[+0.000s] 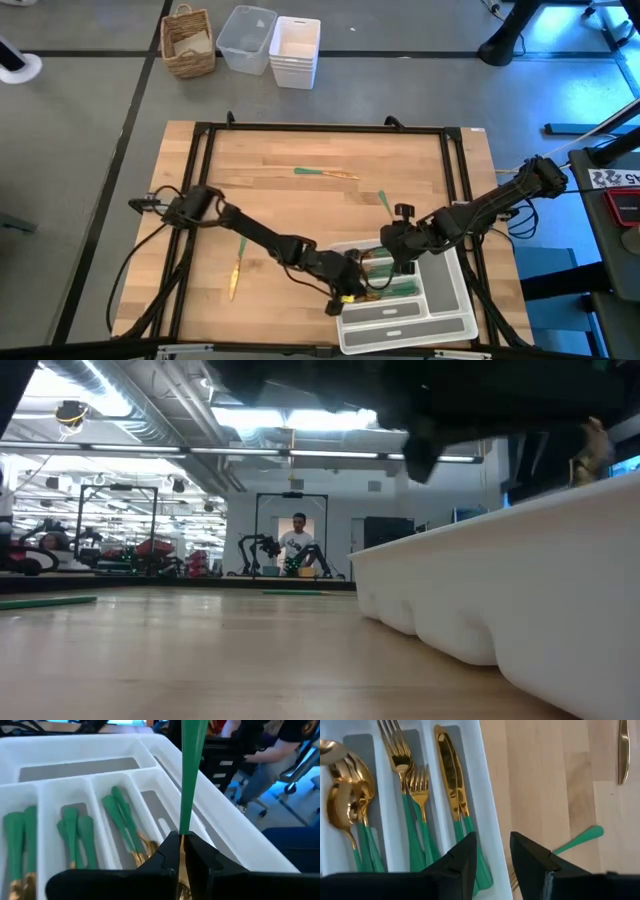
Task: Sort silverware
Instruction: Put the green spoon into the silverware tray, then put the green fork into the silverware tray
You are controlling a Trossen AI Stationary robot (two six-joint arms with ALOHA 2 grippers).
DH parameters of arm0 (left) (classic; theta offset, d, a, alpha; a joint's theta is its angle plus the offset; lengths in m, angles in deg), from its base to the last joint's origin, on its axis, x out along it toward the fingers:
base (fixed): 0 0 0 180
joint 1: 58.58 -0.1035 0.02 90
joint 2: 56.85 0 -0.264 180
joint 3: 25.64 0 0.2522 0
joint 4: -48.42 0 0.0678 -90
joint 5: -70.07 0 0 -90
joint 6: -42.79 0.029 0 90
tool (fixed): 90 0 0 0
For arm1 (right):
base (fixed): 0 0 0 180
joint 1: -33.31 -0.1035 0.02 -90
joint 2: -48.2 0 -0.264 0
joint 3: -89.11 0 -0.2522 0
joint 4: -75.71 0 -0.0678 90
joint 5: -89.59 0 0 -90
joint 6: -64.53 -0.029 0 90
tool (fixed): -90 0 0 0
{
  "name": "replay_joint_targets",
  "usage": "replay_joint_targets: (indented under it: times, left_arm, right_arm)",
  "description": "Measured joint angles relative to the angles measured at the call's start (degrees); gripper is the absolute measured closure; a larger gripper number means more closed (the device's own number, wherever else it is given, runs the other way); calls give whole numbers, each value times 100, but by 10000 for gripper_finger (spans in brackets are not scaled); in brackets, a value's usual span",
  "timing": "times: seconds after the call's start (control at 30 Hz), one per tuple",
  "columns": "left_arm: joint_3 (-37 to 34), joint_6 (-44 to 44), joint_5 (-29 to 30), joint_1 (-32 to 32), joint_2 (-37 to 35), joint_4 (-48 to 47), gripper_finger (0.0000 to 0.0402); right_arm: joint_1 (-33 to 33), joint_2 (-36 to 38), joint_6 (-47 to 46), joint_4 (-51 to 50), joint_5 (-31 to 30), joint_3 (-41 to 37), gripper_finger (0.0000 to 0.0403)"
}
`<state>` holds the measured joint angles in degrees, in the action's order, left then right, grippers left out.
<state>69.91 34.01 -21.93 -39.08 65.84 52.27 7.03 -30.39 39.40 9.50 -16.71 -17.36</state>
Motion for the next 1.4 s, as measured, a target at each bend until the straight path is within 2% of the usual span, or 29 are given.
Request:
replay_joint_targets:
  times: [0.23,0.6,1.0,1.13,1.23,1.4]
  left_arm:
    - [262,-79,39,-167,433,-171,384]
    - [266,134,87,-227,472,-229,381]
    - [261,-240,77,-136,605,-361,380]
    - [261,-266,-155,-136,605,-382,379]
    - [261,-310,-195,-136,605,-388,362]
    - [306,-307,-208,-133,605,-379,307]
  right_arm:
    - [0,0,-39,-9,98,0,283]
    - [0,0,-50,-6,113,0,283]
    - [4,-2,-50,-8,139,-2,283]
    - [4,-3,-50,-8,139,-2,283]
    - [4,-4,-50,-8,140,-2,283]
    - [4,-3,-50,-7,141,-2,283]
